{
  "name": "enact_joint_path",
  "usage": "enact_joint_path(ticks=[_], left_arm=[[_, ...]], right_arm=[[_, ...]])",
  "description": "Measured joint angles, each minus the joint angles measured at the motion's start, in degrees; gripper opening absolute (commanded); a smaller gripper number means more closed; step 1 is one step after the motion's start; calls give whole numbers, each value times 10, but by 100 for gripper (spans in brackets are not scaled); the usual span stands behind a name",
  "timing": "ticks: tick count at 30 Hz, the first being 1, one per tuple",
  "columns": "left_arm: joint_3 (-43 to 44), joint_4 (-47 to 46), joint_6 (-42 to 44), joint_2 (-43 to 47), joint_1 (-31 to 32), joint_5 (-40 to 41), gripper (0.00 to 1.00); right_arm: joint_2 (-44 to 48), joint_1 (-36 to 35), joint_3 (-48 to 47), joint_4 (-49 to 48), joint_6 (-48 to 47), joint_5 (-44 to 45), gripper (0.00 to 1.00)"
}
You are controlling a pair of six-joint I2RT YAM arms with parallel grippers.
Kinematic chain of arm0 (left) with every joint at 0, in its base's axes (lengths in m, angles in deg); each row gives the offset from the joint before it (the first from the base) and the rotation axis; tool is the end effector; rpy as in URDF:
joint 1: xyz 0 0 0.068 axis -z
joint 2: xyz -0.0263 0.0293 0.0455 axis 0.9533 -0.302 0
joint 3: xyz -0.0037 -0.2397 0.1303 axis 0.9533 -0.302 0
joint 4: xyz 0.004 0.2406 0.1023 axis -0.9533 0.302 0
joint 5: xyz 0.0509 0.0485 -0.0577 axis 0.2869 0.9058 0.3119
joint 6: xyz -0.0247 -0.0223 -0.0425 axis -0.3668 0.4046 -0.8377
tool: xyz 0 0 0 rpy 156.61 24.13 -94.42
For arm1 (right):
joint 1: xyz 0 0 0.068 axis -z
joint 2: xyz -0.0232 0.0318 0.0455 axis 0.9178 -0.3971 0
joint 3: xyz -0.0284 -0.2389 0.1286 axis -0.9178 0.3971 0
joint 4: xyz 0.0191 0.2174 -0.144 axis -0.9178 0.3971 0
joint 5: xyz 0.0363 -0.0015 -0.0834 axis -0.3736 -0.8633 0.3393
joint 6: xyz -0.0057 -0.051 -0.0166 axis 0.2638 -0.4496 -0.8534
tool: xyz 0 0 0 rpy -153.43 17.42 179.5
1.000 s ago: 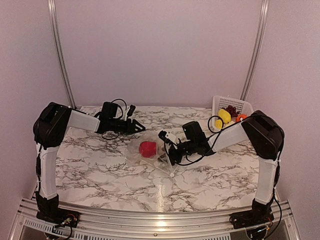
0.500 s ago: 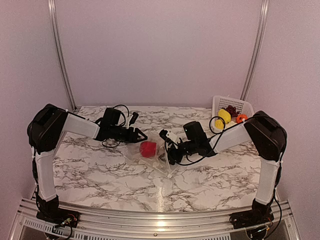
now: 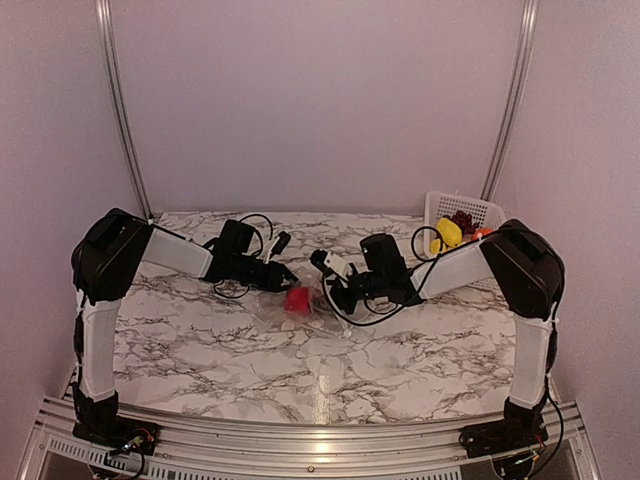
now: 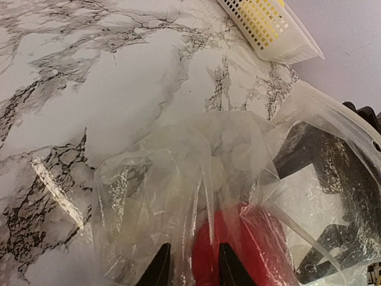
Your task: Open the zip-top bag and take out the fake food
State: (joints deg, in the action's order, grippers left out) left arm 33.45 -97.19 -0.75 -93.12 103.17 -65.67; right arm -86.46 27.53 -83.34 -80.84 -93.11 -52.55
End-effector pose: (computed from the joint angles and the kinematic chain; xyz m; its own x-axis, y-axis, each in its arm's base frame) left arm 0.3772 -0.2496 0.1307 -0.6773 0.1736 -0.7150 0.6913 0.4829 -0.5376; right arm 0.3176 0.2791 0.1404 -0.1348 -0.4514 -0.8821 -0.9476 0.3189 -0.0184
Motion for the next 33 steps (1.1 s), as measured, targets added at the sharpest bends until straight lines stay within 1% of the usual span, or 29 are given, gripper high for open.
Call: enact_joint_path(ticks=[9,12,16,20,23,29,33], left_arm=[[23,1,1,-25,3,-30,18],[34,1,0,-28,5,-36,15],[40,0,-4,-30,5,-40,9],[39,-2,-8,-30,3,-40,1],[21,-21,-18,-28,-5,-39,0],[-29,-43,-37,-14,-42,-33,0],[-40,-51,-39,1,-57,-29,0]], right_arm=[[-32,0,-23,28,-23,-71,85],[-39,0,-34,43,-28,-90,85],[-52,-1,-53,52,-31,-104,75],[-54,-2,-54,55,-35,-103,63],[-51,-3,-45,50,-38,-99,54],[-10,-4,4,49,-34,-84,45],[17,-5,28,50,-31,-73,43]])
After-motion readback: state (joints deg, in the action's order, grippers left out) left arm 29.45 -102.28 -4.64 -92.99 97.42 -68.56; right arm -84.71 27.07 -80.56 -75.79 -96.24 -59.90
